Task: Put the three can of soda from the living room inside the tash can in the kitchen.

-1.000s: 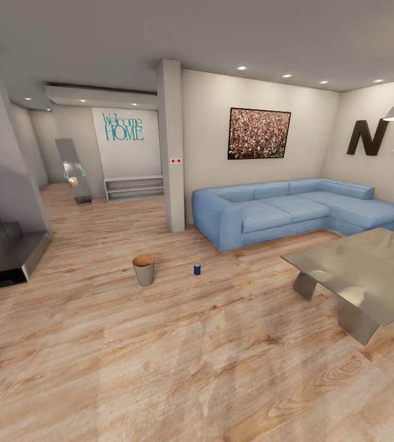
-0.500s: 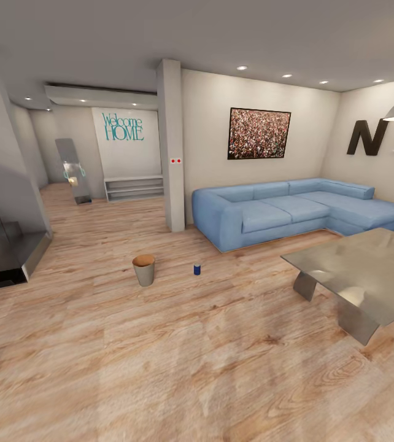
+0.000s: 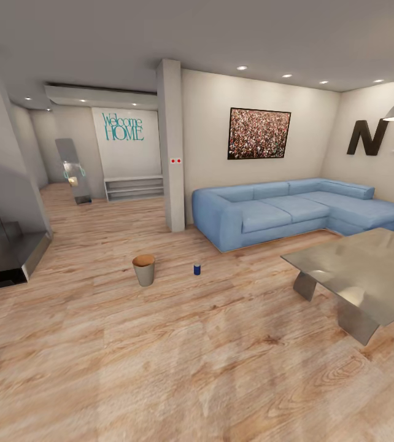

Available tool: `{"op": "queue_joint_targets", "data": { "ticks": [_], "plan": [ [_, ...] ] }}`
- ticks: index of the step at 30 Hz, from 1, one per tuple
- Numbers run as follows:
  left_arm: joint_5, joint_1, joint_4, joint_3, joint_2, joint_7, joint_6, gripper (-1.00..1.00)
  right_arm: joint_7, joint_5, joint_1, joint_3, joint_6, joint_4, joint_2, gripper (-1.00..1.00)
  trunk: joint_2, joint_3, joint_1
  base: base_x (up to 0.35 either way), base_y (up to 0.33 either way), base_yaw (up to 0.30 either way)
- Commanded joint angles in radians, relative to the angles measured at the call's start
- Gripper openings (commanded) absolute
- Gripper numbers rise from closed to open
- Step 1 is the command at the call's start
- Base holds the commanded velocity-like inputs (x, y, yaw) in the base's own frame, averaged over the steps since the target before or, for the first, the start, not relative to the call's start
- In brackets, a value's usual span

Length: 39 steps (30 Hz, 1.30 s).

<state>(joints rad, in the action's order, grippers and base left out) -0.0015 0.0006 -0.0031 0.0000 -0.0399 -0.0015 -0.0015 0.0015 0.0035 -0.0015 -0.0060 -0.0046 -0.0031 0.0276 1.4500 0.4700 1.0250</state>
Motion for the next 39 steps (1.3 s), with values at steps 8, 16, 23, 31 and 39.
{"op": "queue_joint_targets", "data": {
  "ticks": [8, 16, 23, 31, 39],
  "plan": [
    [0.000, 0.000, 0.000, 0.000, 0.000, 0.000, 0.000, 1.00, 0.000, 0.000, 0.000, 0.000, 0.000, 0.000, 0.000, 1.00, 0.000, 0.000, 0.000, 0.000, 0.000, 0.000],
    [0.000, -0.001, 0.000, 0.000, 0.000, 0.000, 0.000, 1.00, 0.000, 0.000, 0.000, 0.000, 0.000, 0.000, 0.000, 1.00, 0.000, 0.000, 0.000, 0.000, 0.000, 0.000],
    [0.000, 0.000, 0.000, 0.000, 0.000, 0.000, 0.000, 1.00, 0.000, 0.000, 0.000, 0.000, 0.000, 0.000, 0.000, 1.00, 0.000, 0.000, 0.000, 0.000, 0.000, 0.000],
    [0.000, 0.000, 0.000, 0.000, 0.000, 0.000, 0.000, 1.00, 0.000, 0.000, 0.000, 0.000, 0.000, 0.000, 0.000, 1.00, 0.000, 0.000, 0.000, 0.000, 0.000, 0.000],
    [0.000, 0.000, 0.000, 0.000, 0.000, 0.000, 0.000, 1.00, 0.000, 0.000, 0.000, 0.000, 0.000, 0.000, 0.000, 1.00, 0.000, 0.000, 0.000, 0.000, 0.000, 0.000]
  ]
}}
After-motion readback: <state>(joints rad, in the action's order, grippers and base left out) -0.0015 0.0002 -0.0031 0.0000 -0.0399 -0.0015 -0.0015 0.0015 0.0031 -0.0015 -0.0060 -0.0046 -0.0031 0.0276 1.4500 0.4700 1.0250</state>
